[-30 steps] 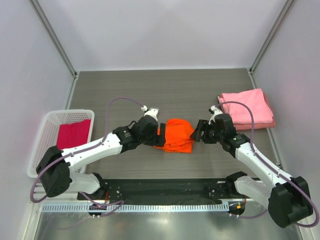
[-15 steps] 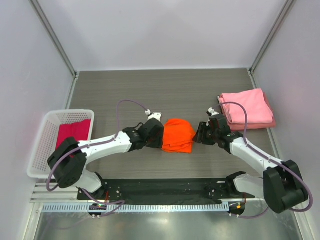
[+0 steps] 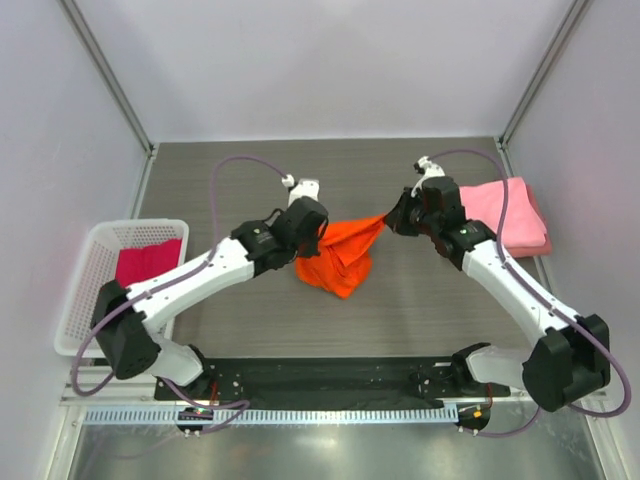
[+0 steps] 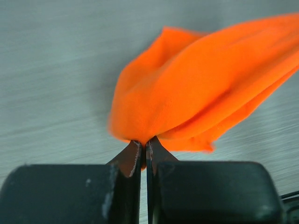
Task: Fold and stack the t-shirts
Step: Flatten the tshirt out
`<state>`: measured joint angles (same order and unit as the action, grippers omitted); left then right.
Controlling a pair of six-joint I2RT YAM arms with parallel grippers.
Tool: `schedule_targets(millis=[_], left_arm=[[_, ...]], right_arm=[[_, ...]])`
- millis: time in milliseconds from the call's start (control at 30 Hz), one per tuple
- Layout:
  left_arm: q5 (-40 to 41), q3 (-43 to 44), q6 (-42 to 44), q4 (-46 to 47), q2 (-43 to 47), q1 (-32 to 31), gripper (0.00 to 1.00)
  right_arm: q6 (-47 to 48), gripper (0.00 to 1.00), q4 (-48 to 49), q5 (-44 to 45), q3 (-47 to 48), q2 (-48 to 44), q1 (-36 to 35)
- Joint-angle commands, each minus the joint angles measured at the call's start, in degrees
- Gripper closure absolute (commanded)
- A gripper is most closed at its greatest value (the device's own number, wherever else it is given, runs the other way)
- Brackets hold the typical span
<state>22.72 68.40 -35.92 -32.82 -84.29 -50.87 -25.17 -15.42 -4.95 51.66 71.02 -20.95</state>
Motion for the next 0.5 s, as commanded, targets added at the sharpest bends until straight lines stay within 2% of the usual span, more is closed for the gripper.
schedule_targets(millis=[0,167,400,467], left_arm=[[8.6,10.0,4.6,-10.6,7.1,0.3,1.00],[6.3,19.0,5.6,-18.9,13.9,0.2,1.00],[-5.6,19.8,4.1,-22.3,24.7,0.2,0.99],[-4.4,19.8,3.8,-24.0,25.8,0.2,0.96]], right_arm=[[2.8,0.99,-4.2,3.0,10.2,-5.0,-0.2],[3.6,0.99,-8.5,-0.3,18.5,-11.4,-0.3],[3.4,0.99,-16.8,-6.3,26.1,-19.0,-0.3],[3.4,0.99,-17.4,-6.0,26.5,-20.0,-0.3]])
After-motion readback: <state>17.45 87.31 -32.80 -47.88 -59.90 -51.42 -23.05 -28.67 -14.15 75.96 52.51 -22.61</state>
